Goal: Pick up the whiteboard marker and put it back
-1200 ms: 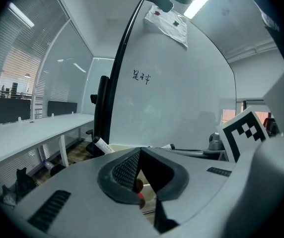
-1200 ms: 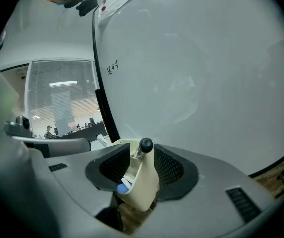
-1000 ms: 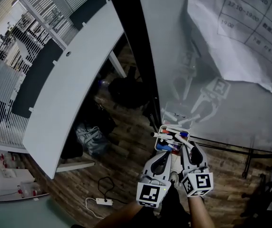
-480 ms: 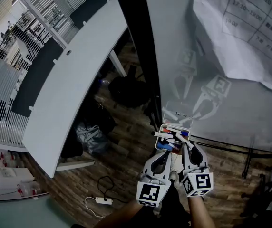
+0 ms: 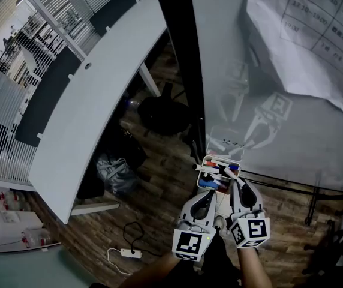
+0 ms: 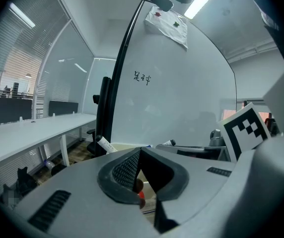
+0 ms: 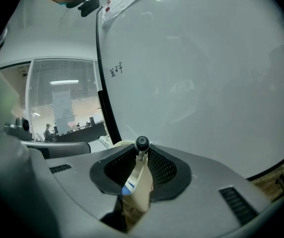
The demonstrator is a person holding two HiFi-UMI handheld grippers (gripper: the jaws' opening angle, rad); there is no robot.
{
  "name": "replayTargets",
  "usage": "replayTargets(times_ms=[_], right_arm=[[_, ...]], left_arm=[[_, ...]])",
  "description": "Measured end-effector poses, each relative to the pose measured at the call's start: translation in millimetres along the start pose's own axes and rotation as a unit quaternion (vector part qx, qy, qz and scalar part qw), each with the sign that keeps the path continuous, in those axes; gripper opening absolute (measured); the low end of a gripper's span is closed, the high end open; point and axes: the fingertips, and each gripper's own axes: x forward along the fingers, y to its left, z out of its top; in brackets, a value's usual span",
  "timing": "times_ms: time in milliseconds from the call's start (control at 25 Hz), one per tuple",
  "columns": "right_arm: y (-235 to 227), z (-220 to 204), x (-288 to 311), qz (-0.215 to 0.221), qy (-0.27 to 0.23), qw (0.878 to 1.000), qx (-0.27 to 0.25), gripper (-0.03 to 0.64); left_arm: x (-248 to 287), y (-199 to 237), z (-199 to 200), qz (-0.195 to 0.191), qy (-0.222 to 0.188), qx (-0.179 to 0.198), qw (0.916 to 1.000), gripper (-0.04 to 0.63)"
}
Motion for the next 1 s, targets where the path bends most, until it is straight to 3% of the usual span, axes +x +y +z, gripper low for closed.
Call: replayTargets(times_ms=[520,1000], right_arm=[[3,3,-4,-0.002,-0.001,1.000,-0.008,0.083],[7,6,-9,-0.010,-0.003,1.000,-0.012,0.083]], left_arm=[[-5,0,6,0.002,-0.013,-0.014,0.9998,0.008],[-12,-1,8,-0.005,-0.013,0.002,0.9999,0.008]])
